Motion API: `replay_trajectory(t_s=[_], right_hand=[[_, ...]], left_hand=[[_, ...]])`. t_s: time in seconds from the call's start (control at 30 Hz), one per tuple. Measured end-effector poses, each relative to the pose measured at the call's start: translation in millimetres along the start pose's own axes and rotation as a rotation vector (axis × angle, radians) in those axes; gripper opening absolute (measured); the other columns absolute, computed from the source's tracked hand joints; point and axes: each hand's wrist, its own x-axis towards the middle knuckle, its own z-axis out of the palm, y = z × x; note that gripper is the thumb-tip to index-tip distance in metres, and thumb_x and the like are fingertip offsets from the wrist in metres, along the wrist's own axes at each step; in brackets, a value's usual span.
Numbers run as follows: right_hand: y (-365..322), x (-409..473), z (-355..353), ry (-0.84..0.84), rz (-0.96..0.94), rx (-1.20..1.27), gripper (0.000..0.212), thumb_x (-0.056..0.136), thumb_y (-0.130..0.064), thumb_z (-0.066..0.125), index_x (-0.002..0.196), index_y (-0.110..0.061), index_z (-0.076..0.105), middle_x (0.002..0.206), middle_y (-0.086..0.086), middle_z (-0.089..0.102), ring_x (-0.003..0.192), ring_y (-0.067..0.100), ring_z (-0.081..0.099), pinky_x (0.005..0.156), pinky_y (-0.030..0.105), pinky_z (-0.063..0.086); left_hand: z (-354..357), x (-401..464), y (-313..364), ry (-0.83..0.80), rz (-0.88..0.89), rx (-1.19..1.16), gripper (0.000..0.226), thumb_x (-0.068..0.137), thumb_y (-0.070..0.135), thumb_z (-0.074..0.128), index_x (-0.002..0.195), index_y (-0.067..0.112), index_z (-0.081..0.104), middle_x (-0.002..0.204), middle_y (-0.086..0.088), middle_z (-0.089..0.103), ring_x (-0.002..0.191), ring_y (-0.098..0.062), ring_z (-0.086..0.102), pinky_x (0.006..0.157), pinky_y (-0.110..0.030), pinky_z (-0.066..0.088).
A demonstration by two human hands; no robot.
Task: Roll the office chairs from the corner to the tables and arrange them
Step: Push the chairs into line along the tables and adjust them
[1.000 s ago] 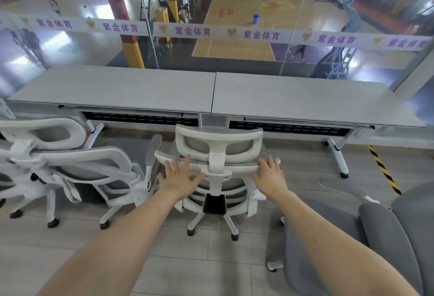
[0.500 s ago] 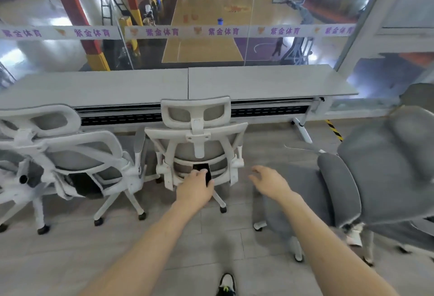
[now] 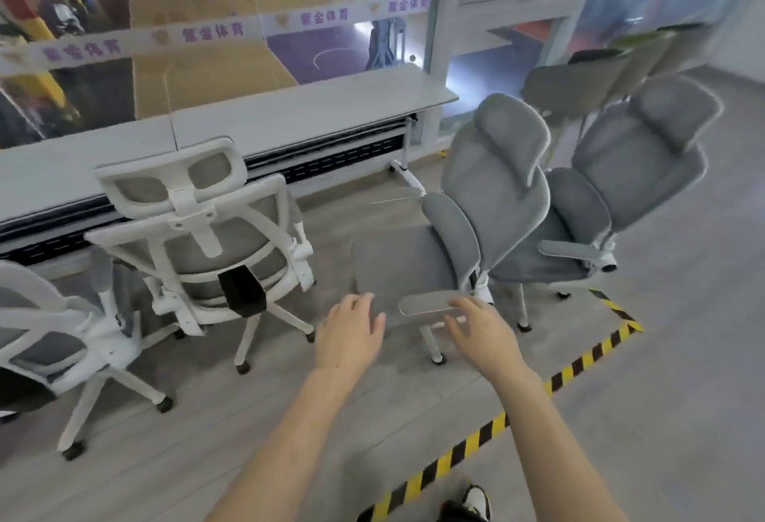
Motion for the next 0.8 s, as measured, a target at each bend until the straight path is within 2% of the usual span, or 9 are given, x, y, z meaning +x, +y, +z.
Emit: replay_trajectory(t_s=[0.17,0.4,0.57,0.8], right_hand=[[92,-11,-61,0.079,0.024,0.014,0.037,0.105,-0.041,0.054,0.138,-0.025,0.06,0.14,-0.009,0.056,0.131,0.017,0.049,0.094,0.033,0.048],[210,-1,-145,0.107,-0.06,-0.021,0.032,0.103,-0.034,0.058,0.132,-0.021,0.065,0.134,-0.003,0.061,0.125,0.023,0.053,0.093,0.04,0.053],[269,20,-173,0.124,-0.069,-0.023,0.033,0.103,-0.034,0.058,0.132,-0.02,0.065,0.136,-0.003,0.061,0.127,0.022,0.054,0.098,0.038,0.052],[329,88,-193,0.133,-0.086,-0.005,0.034,0.104,-0.036,0.057,0.133,-0.021,0.064,0.136,-0.006,0.06,0.127,0.018,0.054,0.098,0.034,0.05]], left_hand=[[36,8,115,0.021,0.095,-0.013,0.047,0.107,0.046,0.042,0.149,0.026,0.046,0.146,0.002,0.049,0.133,-0.022,0.049,0.1,-0.04,0.043],[86,21,268,0.061,0.135,-0.052,0.046,0.107,0.045,0.044,0.148,0.023,0.048,0.144,0.003,0.051,0.128,-0.021,0.052,0.096,-0.038,0.045],[109,38,331,0.065,0.129,-0.052,0.044,0.107,0.043,0.044,0.147,0.026,0.048,0.142,0.005,0.052,0.126,-0.02,0.052,0.095,-0.038,0.045],[133,108,384,0.088,0.09,-0.052,0.041,0.107,0.041,0.045,0.144,0.025,0.051,0.136,0.004,0.054,0.121,-0.021,0.054,0.092,-0.038,0.047]])
